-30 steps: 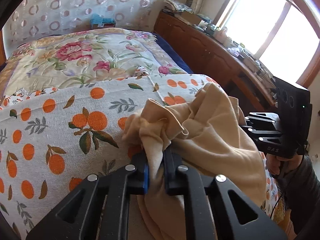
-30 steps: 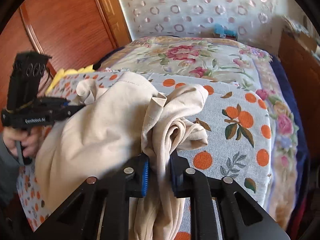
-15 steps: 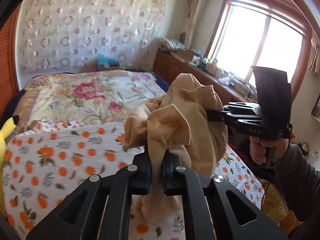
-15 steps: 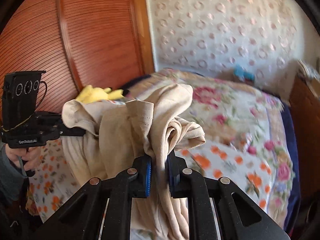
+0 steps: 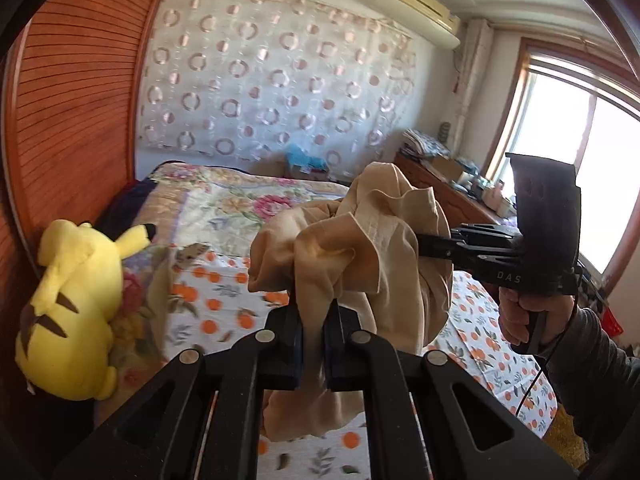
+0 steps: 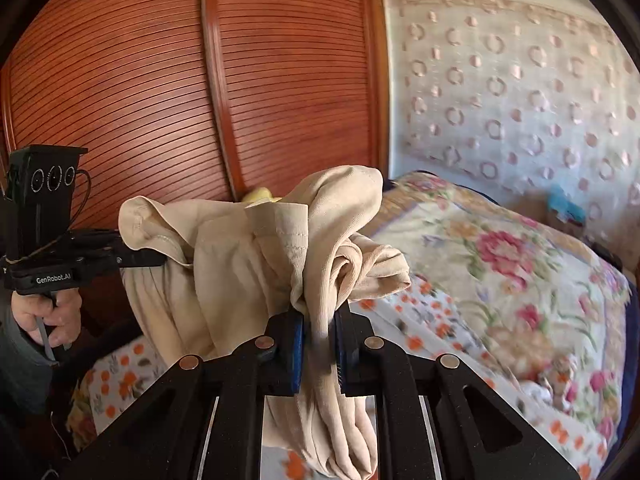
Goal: Fold small clothes
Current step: 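Lift the shirt bundle with both grippers and carry it toward the plush toy, then lower the shirt beside the yellow plush toy and open both grippers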
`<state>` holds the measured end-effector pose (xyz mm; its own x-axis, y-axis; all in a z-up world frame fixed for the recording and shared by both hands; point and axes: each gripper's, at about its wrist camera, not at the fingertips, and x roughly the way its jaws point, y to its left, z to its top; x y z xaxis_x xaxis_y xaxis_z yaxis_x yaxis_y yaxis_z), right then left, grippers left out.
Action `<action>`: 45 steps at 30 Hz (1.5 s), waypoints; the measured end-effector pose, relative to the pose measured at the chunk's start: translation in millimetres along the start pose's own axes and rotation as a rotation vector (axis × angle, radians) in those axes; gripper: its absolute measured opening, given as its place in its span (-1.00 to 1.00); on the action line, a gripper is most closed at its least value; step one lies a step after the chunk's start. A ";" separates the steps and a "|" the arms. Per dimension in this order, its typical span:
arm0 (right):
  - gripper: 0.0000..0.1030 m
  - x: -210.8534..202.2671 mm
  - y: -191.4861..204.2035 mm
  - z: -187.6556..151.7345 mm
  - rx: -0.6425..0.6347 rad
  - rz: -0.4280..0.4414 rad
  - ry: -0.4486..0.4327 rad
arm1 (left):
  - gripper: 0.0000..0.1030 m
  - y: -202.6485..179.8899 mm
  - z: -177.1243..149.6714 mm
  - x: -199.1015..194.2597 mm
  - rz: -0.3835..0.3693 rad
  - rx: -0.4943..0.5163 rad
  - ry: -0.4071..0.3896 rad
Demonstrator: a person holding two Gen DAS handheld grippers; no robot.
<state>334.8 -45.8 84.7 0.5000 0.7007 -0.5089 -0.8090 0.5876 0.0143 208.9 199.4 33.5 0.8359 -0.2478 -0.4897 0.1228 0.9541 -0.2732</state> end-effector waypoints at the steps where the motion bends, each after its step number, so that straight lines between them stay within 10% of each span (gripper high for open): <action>1: -0.76 9.1 0.7 5.8 -0.012 0.000 0.001 | -0.84 5.3 0.0 -0.3 0.009 -0.004 -0.001; 20: -0.74 295.8 -4.6 76.1 -0.069 -0.018 0.294 | -0.84 164.2 -54.0 63.2 0.188 -0.355 0.107; 23: -0.65 302.7 -19.3 71.8 -0.043 -0.027 0.292 | -0.75 168.8 -61.6 71.9 0.204 -0.331 0.144; 26: -0.49 301.7 -19.3 74.0 -0.043 -0.098 0.259 | -0.16 165.0 -64.7 68.0 0.224 -0.288 0.130; 36: -0.47 242.7 -17.7 39.5 0.011 -0.065 0.164 | 0.16 142.9 -61.7 39.4 0.274 -0.218 0.061; 38: -0.47 244.5 -19.0 23.5 0.007 -0.084 0.201 | 0.50 133.7 -56.2 36.2 0.264 -0.196 0.048; 45: -0.47 243.6 -62.8 1.0 0.130 -0.216 0.224 | 0.54 99.1 -51.6 43.1 0.250 -0.115 0.071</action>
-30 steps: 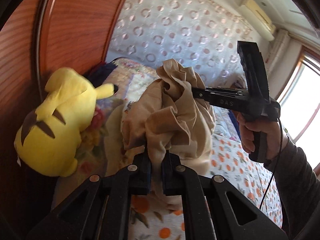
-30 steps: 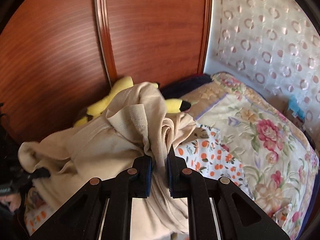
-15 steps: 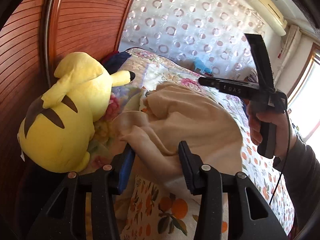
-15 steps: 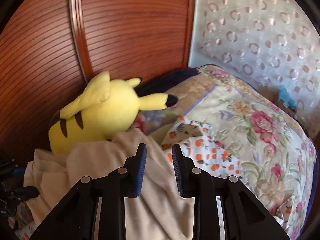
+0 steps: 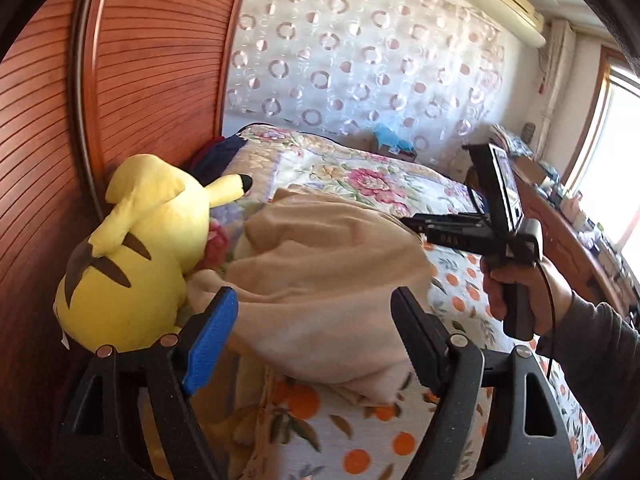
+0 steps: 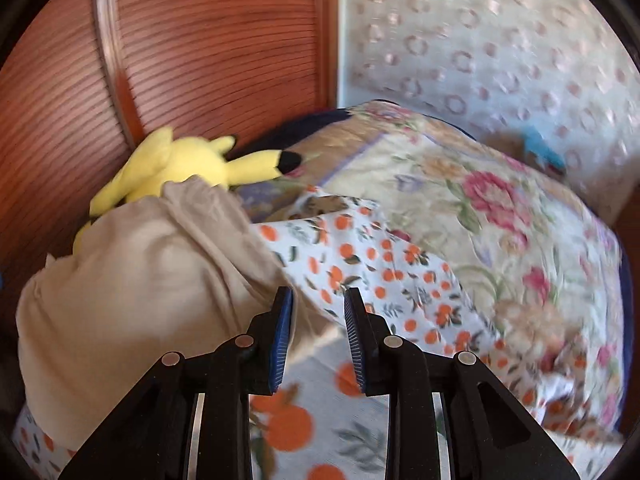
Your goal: Fold small clothes
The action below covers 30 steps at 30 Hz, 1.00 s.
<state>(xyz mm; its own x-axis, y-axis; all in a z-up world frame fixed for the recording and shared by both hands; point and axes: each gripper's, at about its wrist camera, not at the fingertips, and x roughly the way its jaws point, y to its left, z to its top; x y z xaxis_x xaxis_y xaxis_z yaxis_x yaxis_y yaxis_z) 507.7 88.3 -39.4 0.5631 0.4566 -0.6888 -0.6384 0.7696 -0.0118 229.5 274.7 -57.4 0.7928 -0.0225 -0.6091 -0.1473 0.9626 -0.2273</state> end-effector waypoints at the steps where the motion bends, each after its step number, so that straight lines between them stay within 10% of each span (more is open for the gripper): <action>1: -0.47 -4.4 -3.1 -1.0 0.012 0.000 -0.006 | 0.54 -4.7 -1.0 -0.6 0.001 0.007 0.000; 18: -0.45 -227.0 2.8 -149.6 0.078 -0.021 -0.231 | 0.54 -137.2 -25.2 -69.0 -0.077 0.197 -0.070; 30: 0.27 -355.0 16.8 -239.9 0.187 -0.189 -0.374 | 0.69 -222.6 -43.4 -131.5 -0.098 0.316 -0.201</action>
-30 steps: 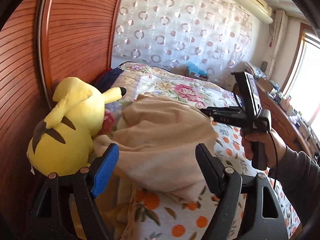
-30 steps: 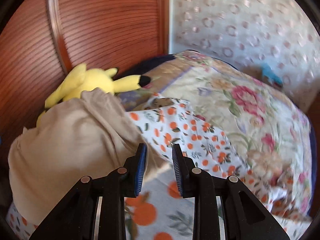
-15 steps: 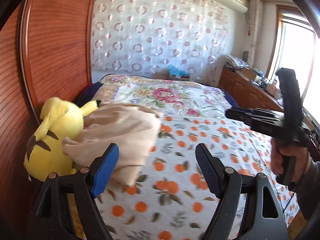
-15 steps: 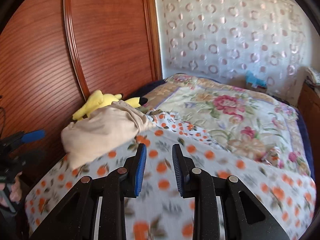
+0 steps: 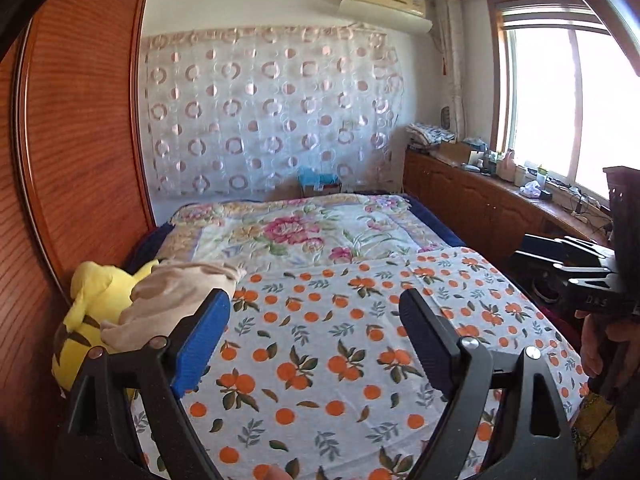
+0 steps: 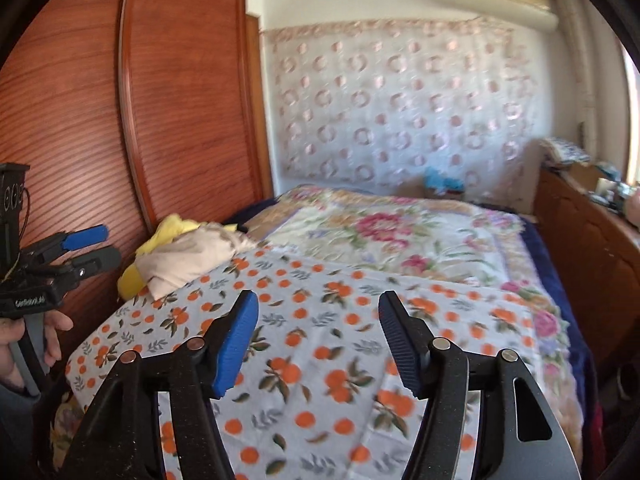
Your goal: Fold small clothes
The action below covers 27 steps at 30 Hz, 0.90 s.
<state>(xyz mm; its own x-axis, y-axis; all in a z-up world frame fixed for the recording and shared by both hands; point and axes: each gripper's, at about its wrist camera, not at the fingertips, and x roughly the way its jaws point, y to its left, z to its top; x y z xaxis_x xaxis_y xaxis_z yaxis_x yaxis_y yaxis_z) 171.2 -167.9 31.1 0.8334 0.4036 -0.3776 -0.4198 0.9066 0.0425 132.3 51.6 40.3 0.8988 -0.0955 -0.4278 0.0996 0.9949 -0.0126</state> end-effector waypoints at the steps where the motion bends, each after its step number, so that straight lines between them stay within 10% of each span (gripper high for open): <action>1: 0.28 -8.8 -0.1 -3.4 0.010 -0.014 -0.013 | 0.69 -3.7 0.9 -3.5 0.000 0.002 -0.005; 27: 0.30 -52.8 15.2 -40.2 0.107 -0.160 -0.093 | 0.69 -47.3 -11.5 -30.0 0.044 -0.008 -0.011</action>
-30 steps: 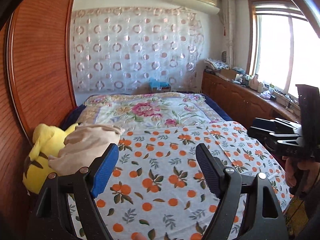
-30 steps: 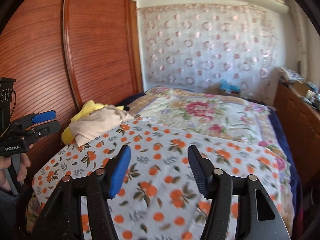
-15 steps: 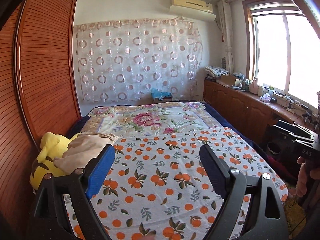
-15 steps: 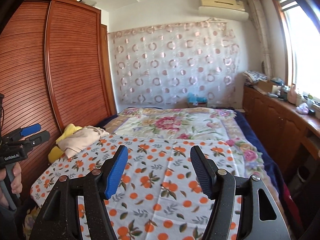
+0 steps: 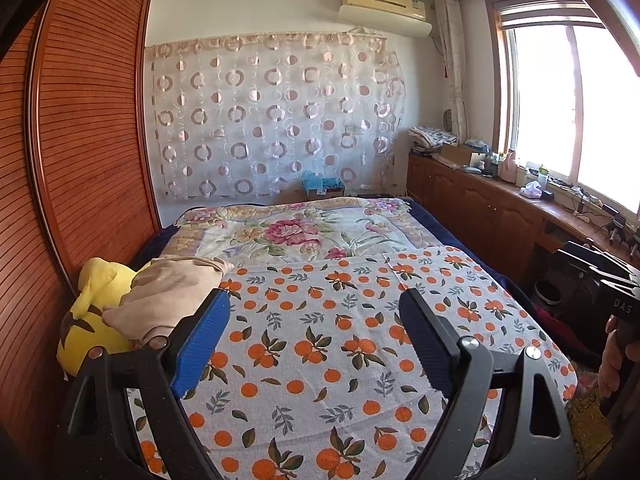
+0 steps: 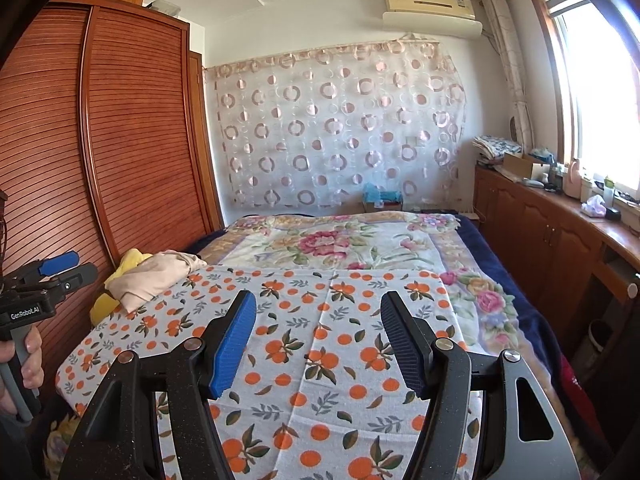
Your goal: Fold small clothes
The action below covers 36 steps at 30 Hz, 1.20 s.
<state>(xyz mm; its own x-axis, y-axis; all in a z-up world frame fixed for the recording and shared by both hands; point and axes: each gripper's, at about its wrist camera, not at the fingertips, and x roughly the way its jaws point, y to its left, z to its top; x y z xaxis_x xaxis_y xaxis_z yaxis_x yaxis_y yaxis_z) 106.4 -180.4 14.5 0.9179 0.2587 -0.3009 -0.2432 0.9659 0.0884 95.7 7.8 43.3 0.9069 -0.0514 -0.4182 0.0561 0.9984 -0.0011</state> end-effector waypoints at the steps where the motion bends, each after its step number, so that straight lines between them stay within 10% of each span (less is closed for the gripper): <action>1: 0.30 -0.7 -0.2 -0.7 -0.001 0.001 -0.001 | 0.69 0.4 0.6 0.1 -0.002 0.004 -0.001; 36: 0.30 -3.6 -19.9 -5.8 -0.018 0.025 -0.015 | 0.69 -5.8 -3.3 -1.5 -0.008 -0.009 0.001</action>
<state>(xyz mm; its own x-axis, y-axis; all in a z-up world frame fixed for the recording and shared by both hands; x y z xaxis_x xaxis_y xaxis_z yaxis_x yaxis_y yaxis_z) 106.2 -200.5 8.3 0.9159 0.2829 -0.2847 -0.2717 0.9591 0.0791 92.6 2.2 41.0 0.9059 -0.0598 -0.4193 0.0598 0.9981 -0.0132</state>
